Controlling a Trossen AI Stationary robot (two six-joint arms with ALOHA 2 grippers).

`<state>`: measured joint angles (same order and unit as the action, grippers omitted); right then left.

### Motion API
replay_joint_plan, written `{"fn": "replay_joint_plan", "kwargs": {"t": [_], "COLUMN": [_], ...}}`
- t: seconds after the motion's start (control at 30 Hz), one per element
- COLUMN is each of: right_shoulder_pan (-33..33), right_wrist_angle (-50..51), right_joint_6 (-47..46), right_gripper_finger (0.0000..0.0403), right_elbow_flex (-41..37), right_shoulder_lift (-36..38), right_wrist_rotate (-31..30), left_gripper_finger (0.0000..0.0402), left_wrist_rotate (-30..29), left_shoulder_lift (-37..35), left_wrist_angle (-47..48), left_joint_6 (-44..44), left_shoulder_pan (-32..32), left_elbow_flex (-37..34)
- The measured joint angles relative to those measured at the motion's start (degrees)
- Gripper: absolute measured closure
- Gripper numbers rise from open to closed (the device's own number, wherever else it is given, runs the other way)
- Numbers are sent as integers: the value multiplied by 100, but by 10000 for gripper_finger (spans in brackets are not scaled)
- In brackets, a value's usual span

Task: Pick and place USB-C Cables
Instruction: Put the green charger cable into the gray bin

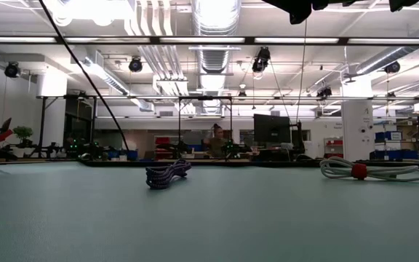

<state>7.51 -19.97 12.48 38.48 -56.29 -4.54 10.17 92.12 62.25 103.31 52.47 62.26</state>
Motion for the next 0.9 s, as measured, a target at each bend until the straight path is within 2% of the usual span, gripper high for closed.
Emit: {"fn": "replay_joint_plan", "kwargs": {"t": [0.9], "right_shoulder_pan": [0], "right_wrist_angle": [7], "right_joint_6": [-47], "right_gripper_finger": [211], "right_elbow_flex": [0], "right_shoulder_lift": [0], "right_wrist_rotate": [0], "left_gripper_finger": [400], "left_wrist_rotate": [50], "left_shoulder_lift": [-4], "left_wrist_angle": [-49], "left_joint_6": [147], "left_shoulder_pan": [-39], "left_elbow_flex": [-4]}}
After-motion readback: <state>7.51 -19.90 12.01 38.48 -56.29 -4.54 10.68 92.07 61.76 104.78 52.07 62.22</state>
